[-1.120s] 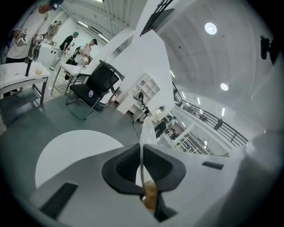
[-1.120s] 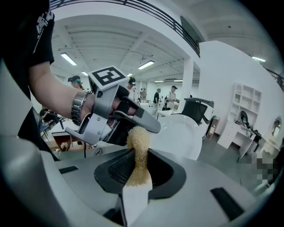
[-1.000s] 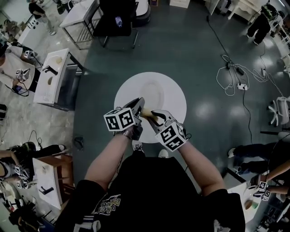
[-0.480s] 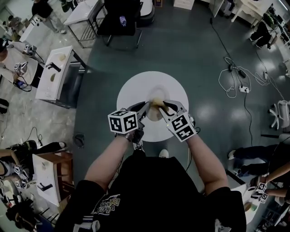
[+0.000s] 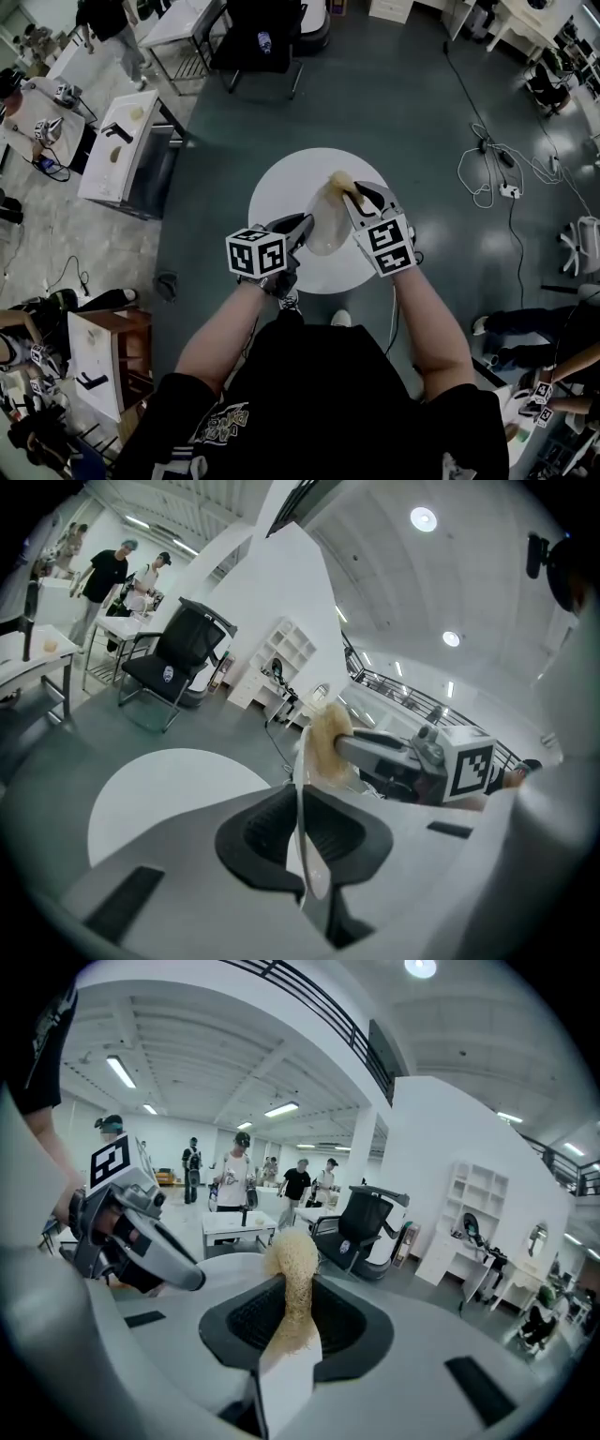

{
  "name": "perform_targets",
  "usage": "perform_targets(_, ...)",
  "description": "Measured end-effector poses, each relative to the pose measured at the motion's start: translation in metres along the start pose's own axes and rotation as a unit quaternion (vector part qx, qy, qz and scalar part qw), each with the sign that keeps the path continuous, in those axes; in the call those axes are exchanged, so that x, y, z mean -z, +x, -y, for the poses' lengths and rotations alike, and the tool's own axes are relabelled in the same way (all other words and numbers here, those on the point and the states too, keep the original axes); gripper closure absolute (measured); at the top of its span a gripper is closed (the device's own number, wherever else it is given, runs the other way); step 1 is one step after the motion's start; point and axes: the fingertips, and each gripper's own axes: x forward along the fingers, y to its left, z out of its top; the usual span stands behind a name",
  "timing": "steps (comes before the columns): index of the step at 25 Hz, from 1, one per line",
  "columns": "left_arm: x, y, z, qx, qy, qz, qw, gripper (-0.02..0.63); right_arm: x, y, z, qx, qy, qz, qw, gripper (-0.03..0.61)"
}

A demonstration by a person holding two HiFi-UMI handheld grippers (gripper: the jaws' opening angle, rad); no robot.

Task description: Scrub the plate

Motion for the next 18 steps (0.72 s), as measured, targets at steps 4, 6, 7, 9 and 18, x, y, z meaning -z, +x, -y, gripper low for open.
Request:
perform_targets(4,0.001,-0.004,-0.005,0.002,-0.009,0.000,1.0000,0.591,-0.006,0.005,0.003,0.008,0.000,0.006,1.000,0.483)
perform_targets(6,0.001,-0.005,-0.008,0.001,-0.013,0.000,0.9999,0.591,-0.003,0.008,0.000,0.004,0.001,0.003,1.000,0.483)
perform_targets(7,0.001,-0.005,-0.010,0.000,-0.014,0.000,0.9999,0.591,-0.001,0.009,-0.002,0.003,0.002,0.001,1.000,0.483)
perform_targets(9,0.001,-0.005,-0.013,-0.002,-0.018,-0.001,0.9998,0.591,0.003,0.011,-0.004,0.001,0.003,-0.002,1.000,0.483)
perform_targets(18,-0.007,0.003,-0.029,-0.021,-0.035,0.011,0.9991,0.589,0.047,0.020,-0.060,-0.054,-0.008,-0.045,0.997,0.483)
